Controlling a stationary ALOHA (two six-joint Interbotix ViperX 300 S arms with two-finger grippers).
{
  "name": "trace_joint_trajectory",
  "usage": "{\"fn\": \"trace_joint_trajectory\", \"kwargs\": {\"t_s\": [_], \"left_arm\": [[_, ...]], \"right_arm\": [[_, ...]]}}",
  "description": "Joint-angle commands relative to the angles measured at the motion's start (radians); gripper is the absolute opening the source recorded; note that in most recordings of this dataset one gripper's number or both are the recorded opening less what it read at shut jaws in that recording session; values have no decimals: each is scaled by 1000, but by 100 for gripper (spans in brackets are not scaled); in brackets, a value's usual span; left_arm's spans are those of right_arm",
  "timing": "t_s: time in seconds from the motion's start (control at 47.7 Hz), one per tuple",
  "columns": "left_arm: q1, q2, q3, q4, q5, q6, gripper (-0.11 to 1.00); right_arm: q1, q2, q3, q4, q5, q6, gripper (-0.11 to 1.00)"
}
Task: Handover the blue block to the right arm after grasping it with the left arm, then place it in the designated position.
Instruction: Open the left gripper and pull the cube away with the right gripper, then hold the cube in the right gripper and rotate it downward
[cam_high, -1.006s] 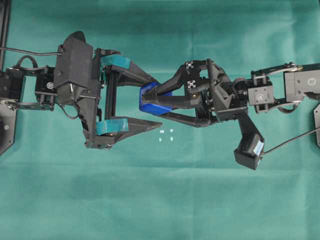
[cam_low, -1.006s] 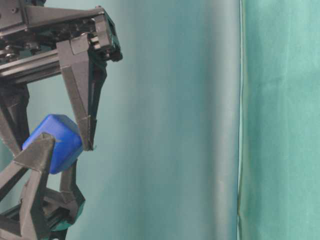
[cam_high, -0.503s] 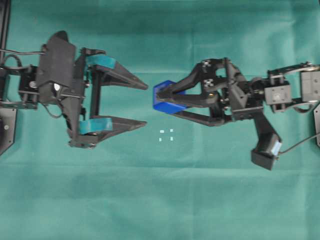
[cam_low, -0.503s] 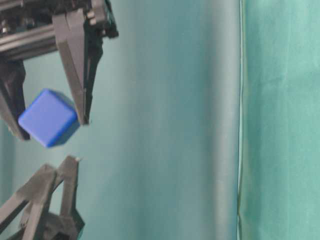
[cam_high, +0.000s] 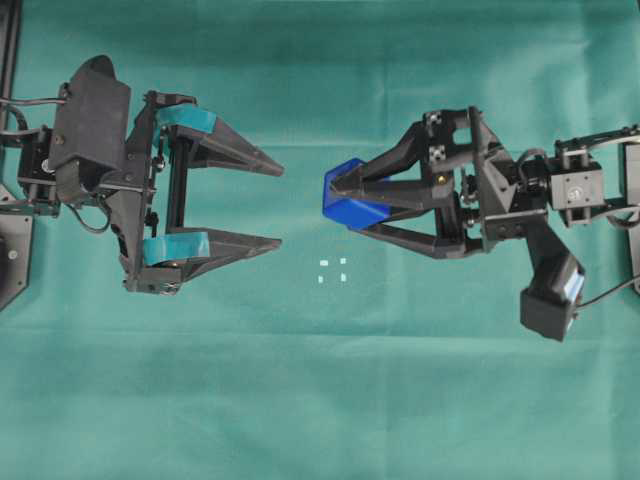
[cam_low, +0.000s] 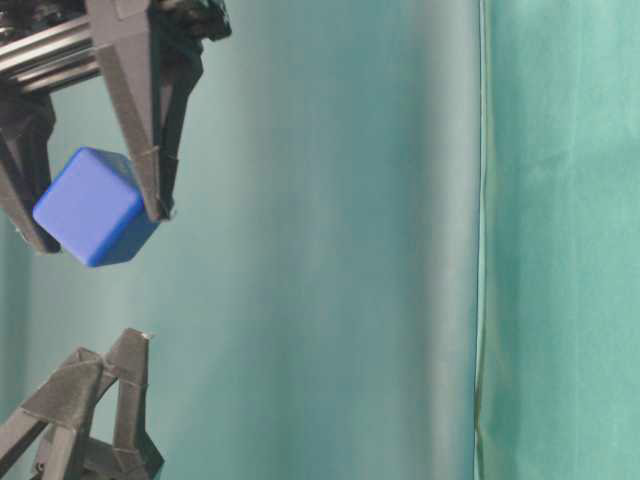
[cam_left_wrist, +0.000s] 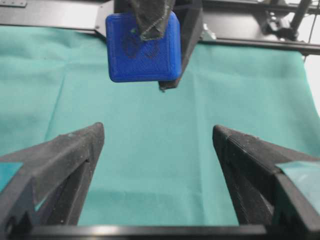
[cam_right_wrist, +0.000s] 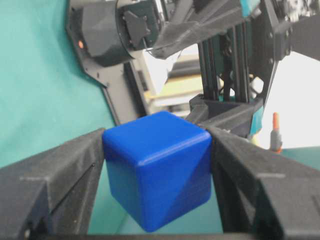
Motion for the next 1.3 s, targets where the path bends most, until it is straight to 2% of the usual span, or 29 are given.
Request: {"fn": "trace_joint_trajectory", "kwargs": {"t_s": [0.0,0.147,0.272,0.398,0.545,0.712,1.278], "left_arm": [[3,-12,-11,-2,-5,2,100],[5,-14,-11,-2,-5,3,100],[6,-14,-11,-2,-2,5,100],[5,-14,-11,0,2,6,100],[5,-12,-11,2,2,8,100],[6,-14,-11,2,2,9,100],[6,-12,-11,2,8,8,100]], "right_arm": [[3,-18,-17,34,-5,71,65],[3,-18,-21,97,-3,276,65],[3,-23,-26,155,5,492,65],[3,-23,-37,160,60,680,65],[3,-23,-46,160,129,801,66],[5,-25,-54,160,150,862,65],[8,-31,-57,160,144,864,65]]}}
